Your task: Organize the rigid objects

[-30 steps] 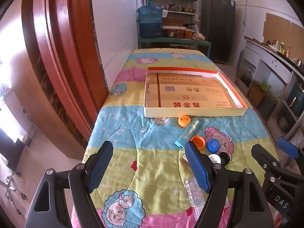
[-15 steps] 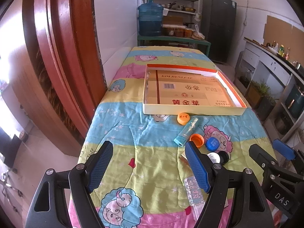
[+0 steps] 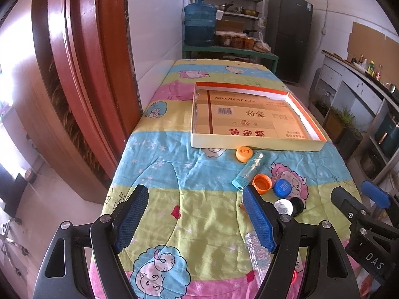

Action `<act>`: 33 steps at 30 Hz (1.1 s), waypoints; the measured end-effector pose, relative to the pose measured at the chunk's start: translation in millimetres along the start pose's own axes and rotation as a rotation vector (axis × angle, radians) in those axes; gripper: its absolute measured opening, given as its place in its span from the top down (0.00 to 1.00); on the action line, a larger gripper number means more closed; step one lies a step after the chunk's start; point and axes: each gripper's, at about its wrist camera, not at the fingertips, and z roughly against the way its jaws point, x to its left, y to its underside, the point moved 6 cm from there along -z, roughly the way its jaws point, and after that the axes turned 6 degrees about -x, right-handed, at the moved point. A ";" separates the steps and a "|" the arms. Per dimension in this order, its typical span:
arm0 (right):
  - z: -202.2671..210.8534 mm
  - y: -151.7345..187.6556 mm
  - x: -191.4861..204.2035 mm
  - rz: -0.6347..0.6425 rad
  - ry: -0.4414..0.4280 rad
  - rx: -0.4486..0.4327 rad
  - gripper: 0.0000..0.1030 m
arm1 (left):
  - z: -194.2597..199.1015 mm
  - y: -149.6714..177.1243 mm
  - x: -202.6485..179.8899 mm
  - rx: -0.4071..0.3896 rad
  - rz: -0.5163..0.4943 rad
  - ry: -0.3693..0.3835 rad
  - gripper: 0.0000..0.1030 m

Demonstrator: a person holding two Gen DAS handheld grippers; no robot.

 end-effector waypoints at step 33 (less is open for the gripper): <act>-4.1 6.3 1.6 0.008 0.000 0.002 0.24 | -4.0 4.6 2.7 0.004 0.001 0.001 0.23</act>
